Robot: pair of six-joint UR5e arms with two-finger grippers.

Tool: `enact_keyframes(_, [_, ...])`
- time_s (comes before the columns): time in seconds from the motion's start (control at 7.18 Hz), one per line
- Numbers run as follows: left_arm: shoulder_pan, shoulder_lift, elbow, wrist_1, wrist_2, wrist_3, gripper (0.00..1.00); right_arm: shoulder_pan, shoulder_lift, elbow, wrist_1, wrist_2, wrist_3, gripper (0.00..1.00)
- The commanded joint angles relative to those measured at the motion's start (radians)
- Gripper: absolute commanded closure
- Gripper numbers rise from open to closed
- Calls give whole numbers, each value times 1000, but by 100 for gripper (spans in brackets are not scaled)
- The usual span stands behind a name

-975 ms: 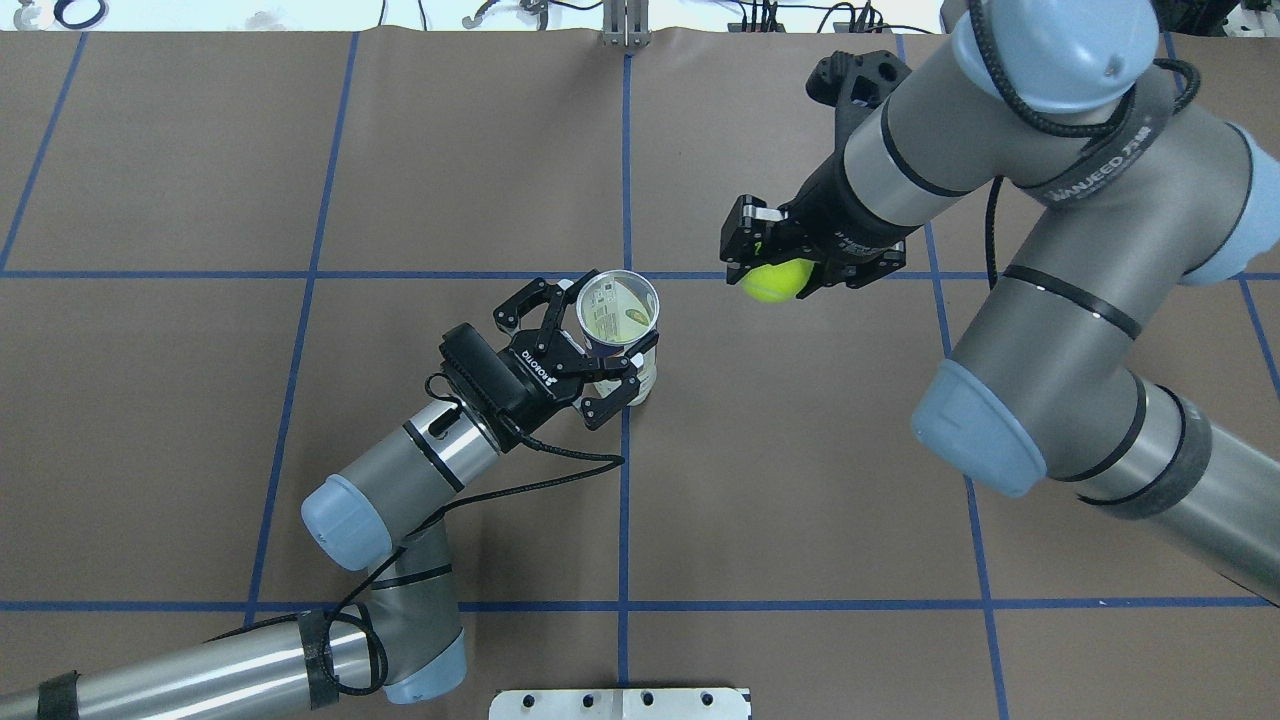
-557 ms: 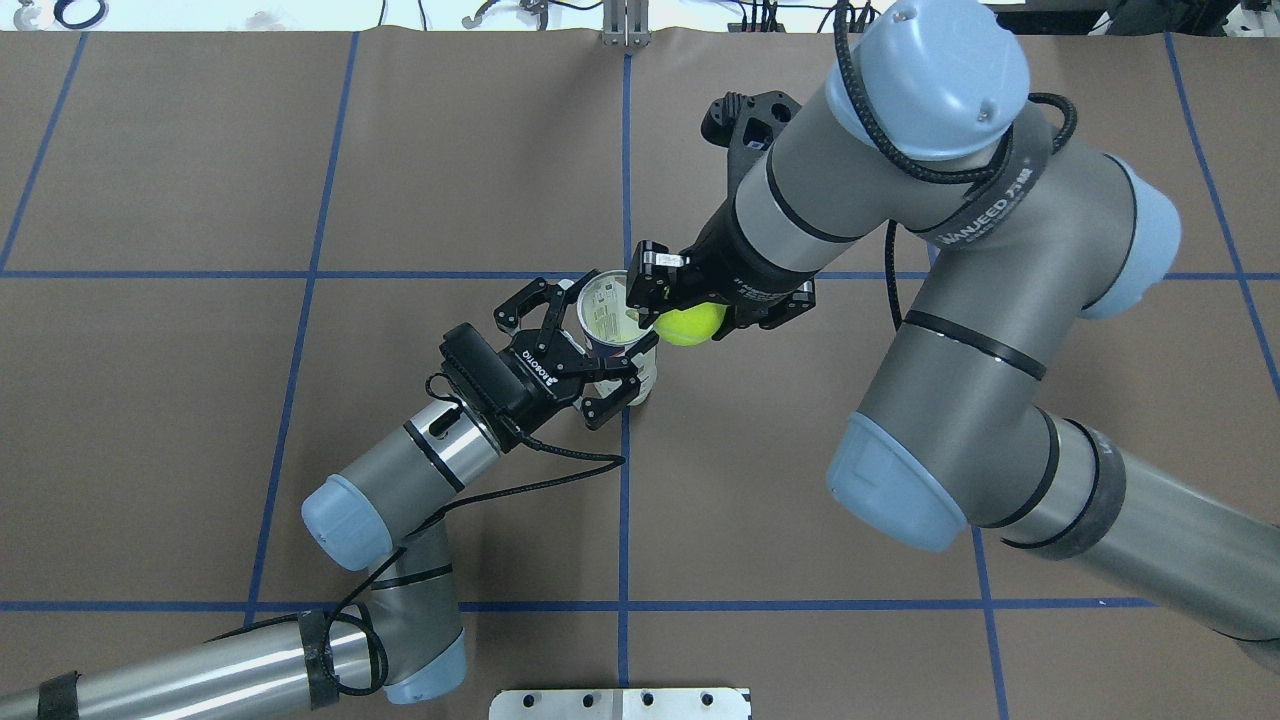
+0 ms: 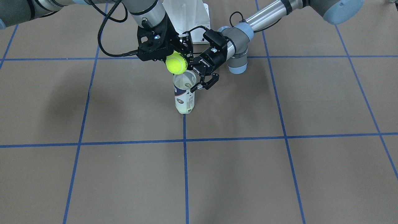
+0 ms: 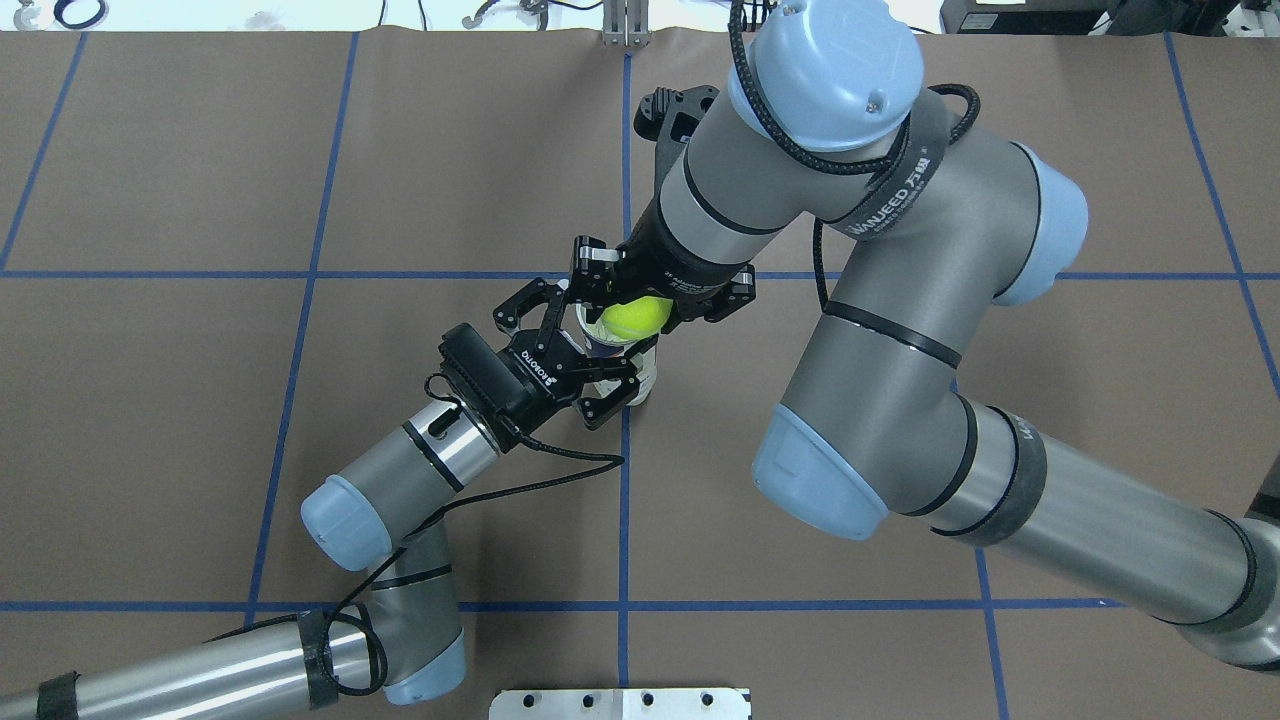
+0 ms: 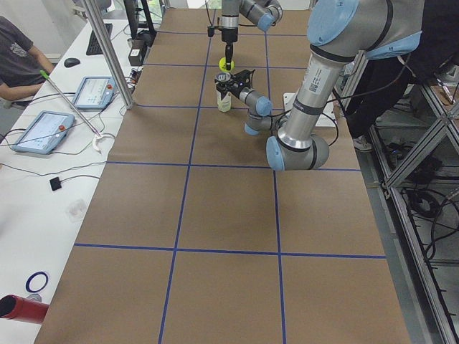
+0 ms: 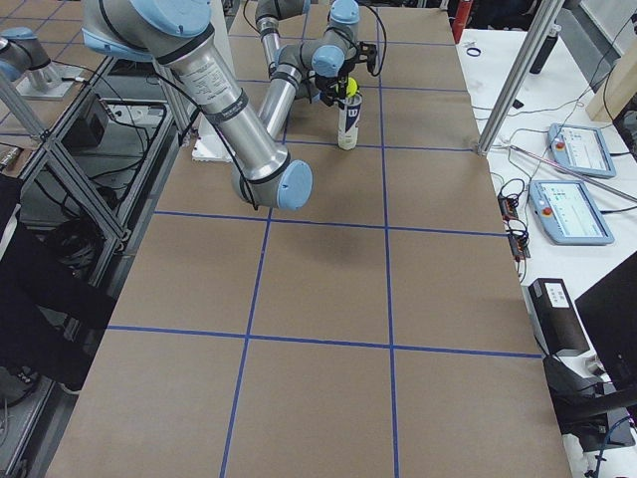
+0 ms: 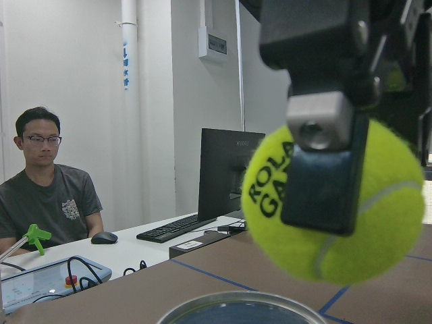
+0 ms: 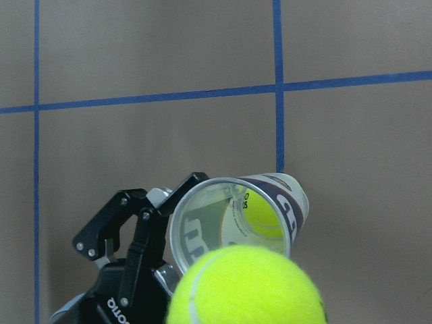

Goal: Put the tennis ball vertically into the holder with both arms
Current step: 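Push the second ball down into the can with the right gripper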

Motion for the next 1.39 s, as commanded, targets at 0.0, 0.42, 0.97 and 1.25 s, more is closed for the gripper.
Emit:
enact_keyframes(0.0, [0, 0, 1, 0, 0, 0, 12, -1, 8, -17, 0, -2, -2, 100])
enact_keyframes(0.42, [0, 0, 1, 0, 0, 0, 12, -1, 24, -49, 0, -21, -12, 100])
enact_keyframes(0.97, [2, 0, 1, -1, -1, 0, 12, -13, 23, -51, 0, -78, -2, 1])
enact_keyframes(1.25, [0, 0, 1, -1, 0, 0, 12, -16, 23, -48, 0, -80, 0, 1])
